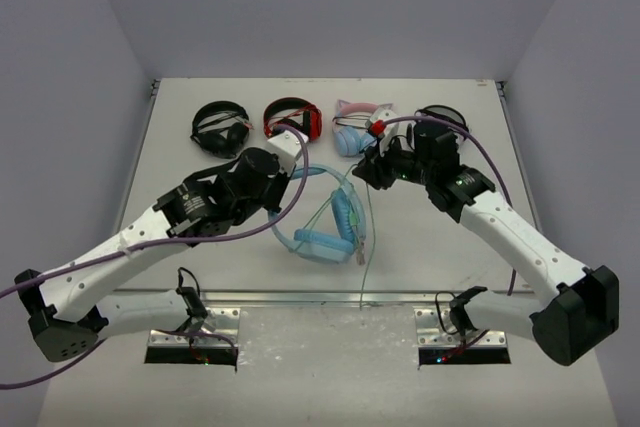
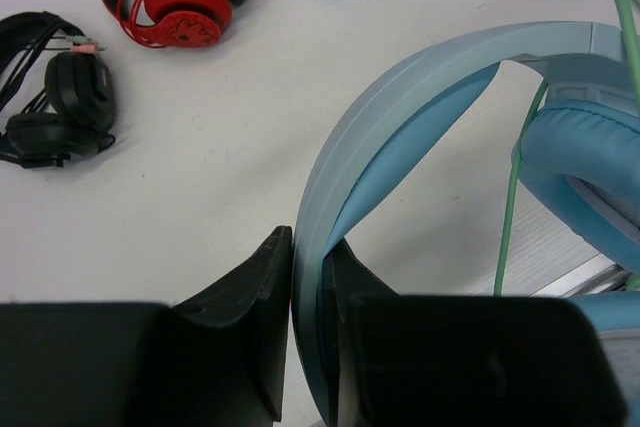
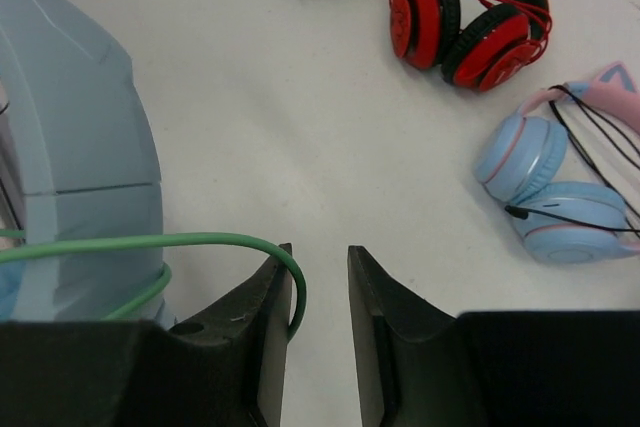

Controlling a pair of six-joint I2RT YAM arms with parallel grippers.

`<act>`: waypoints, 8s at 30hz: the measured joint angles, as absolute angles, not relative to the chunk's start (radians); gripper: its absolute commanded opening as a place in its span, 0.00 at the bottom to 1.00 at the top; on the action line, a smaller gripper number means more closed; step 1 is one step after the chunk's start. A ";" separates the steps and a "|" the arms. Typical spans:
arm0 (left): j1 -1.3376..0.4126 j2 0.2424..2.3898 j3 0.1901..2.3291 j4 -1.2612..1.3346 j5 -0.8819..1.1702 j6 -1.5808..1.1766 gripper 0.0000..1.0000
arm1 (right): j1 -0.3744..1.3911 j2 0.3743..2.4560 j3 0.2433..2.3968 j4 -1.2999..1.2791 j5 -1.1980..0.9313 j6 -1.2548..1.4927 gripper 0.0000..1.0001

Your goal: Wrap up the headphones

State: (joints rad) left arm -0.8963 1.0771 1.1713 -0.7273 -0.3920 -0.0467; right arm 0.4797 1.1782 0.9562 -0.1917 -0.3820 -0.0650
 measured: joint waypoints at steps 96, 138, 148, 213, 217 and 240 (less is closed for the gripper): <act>-0.857 0.913 0.705 -0.327 -0.503 -0.353 0.00 | 0.978 1.333 1.262 -0.633 0.107 -0.400 0.10; -0.871 0.795 0.871 -0.465 -0.384 -0.159 0.00 | 0.776 1.208 1.077 -0.500 -0.004 -0.381 0.15; -0.872 0.821 0.881 -0.422 -0.317 -0.268 0.00 | 0.698 1.111 1.003 -0.374 -0.136 -0.214 0.36; -0.524 2.181 1.631 -0.284 0.644 0.363 0.03 | 0.126 0.541 0.910 -0.845 -0.223 0.374 0.99; -0.535 2.217 1.644 -0.271 0.640 0.378 0.04 | 0.126 0.535 0.881 -0.850 -0.245 0.364 0.99; -0.577 1.882 1.492 -0.058 0.399 0.141 1.00 | 0.126 0.536 0.873 -0.853 -0.310 0.355 0.99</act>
State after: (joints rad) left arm -0.5766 1.8820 1.4918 -0.0582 0.3992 0.1406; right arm 0.1265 0.5358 0.8730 -0.8532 -0.3096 0.3546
